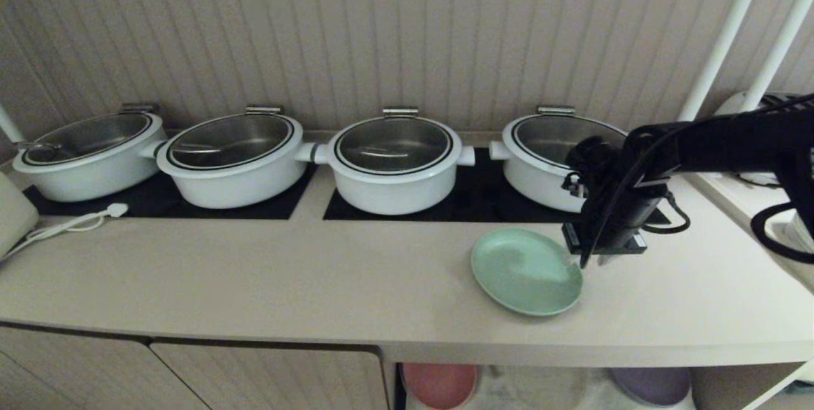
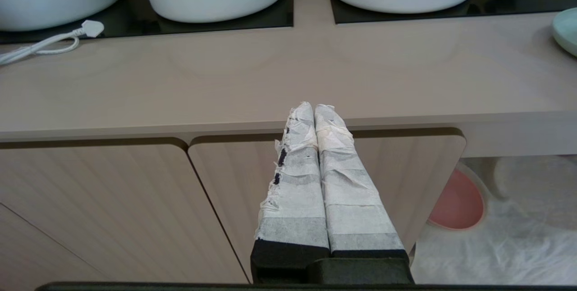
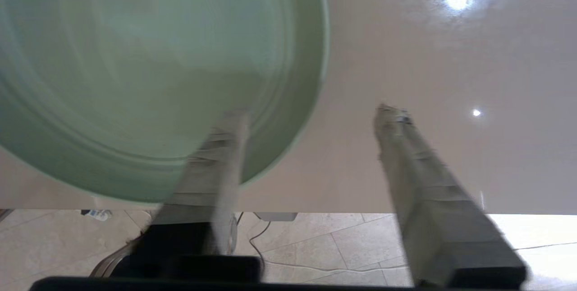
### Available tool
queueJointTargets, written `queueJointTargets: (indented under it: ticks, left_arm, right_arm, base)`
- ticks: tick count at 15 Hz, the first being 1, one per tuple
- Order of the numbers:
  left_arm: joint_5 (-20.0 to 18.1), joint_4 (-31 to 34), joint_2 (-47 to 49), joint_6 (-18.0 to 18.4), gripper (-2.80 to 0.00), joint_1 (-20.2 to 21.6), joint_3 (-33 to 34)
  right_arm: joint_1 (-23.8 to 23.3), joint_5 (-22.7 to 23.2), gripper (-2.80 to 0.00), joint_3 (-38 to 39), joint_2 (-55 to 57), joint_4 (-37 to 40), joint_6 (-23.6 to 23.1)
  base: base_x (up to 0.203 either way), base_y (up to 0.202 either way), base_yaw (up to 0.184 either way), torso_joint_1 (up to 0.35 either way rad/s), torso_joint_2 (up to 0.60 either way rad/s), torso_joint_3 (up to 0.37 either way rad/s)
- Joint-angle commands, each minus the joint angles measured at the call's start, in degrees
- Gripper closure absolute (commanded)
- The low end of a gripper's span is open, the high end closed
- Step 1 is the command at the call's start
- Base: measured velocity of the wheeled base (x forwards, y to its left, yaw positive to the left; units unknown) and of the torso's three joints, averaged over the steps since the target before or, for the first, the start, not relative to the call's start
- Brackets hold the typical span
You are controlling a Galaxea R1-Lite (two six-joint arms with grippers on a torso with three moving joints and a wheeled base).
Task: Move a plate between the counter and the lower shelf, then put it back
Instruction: Pick up the plate
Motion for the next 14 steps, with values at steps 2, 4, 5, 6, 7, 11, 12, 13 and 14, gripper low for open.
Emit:
queueJointTargets:
  ticks: [2, 4, 5, 6, 7, 11, 12, 13, 14]
  left_arm:
    - [-0.02, -0.04, -0.01, 0.01, 0.00, 0.00, 0.00]
    - [-0.02, -0.04, -0.02, 0.01, 0.00, 0.00, 0.00]
    - [-0.02, -0.04, -0.02, 0.01, 0.00, 0.00, 0.00]
    - [-0.02, -0.04, -0.02, 0.04, 0.00, 0.00, 0.00]
    - [-0.02, -0.04, -0.02, 0.01, 0.00, 0.00, 0.00]
    - [-0.02, -0.04, -0.02, 0.01, 0.00, 0.00, 0.00]
    - [-0.02, -0.04, -0.02, 0.01, 0.00, 0.00, 0.00]
    - [-0.02, -0.04, -0.02, 0.01, 0.00, 0.00, 0.00]
    - [-0.02, -0.04, -0.02, 0.01, 0.00, 0.00, 0.00]
  right_arm:
    - [-0.33, -0.15, -2.80, -0.07, 0.69, 0.20, -0.01]
    - [-0.34, -0.15, -2.80, -0.22, 1.57, -0.33, -0.03]
    - [-0.28, -0.16, -2.80, -0.51, 2.15, -1.10, -0.03]
    - [-0.25, -0.17, -2.80, -1.11, 3.01, -1.36, -0.01]
    - [-0.28, -0.23, -2.80, -2.17, 3.65, -1.23, 0.06]
    - [-0.34, -0.10, -2.80, -4.64, 5.92, -1.38, 0.32]
    - [-0.34, 0.02, -2.80, -4.62, 6.09, -1.39, 0.55]
    - [-0.34, 0.08, -2.80, -4.55, 6.25, -1.39, 1.42]
    - [-0.26, 0.10, -2.80, -4.57, 6.74, -1.49, 2.56]
  base:
    - [0.000, 0.000, 0.000, 0.000, 0.00, 0.000]
    - [0.000, 0.000, 0.000, 0.000, 0.00, 0.000]
    - [0.000, 0.000, 0.000, 0.000, 0.00, 0.000]
    - [0.000, 0.000, 0.000, 0.000, 0.00, 0.000]
    - [0.000, 0.000, 0.000, 0.000, 0.00, 0.000]
    - [0.000, 0.000, 0.000, 0.000, 0.00, 0.000]
    - [0.000, 0.000, 0.000, 0.000, 0.00, 0.000]
    - [0.000, 0.000, 0.000, 0.000, 0.00, 0.000]
    - [0.000, 0.000, 0.000, 0.000, 0.00, 0.000]
